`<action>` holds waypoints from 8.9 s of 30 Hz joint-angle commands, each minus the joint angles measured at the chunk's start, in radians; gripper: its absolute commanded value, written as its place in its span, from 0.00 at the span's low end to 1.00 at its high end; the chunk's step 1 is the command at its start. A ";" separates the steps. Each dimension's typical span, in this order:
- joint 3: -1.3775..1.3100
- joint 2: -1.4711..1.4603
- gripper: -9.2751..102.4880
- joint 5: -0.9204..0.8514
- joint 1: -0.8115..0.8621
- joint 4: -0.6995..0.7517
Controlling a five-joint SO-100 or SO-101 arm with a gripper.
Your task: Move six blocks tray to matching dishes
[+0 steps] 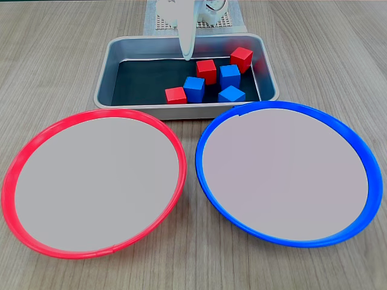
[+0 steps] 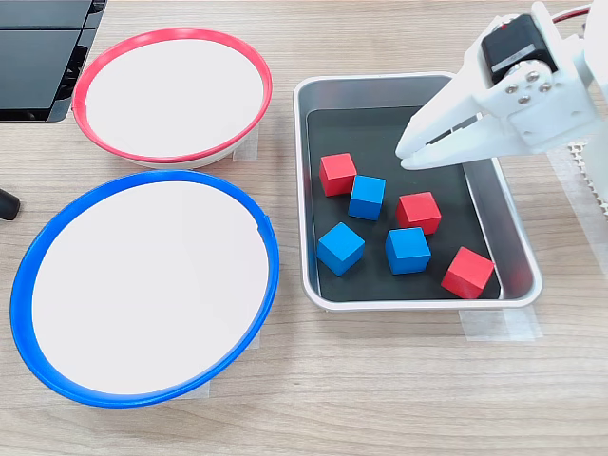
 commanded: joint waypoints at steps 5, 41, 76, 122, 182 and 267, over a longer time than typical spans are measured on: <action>-0.005 0.023 0.08 -0.005 0.003 -0.011; -0.003 0.025 0.08 -0.164 -0.127 -0.009; -0.946 -1.592 0.24 -0.526 0.035 0.008; -1.505 -1.729 0.08 -0.991 0.089 0.531; -1.574 -1.993 0.29 -0.485 -0.262 -0.043; -1.681 -2.040 0.22 -0.371 0.144 -0.052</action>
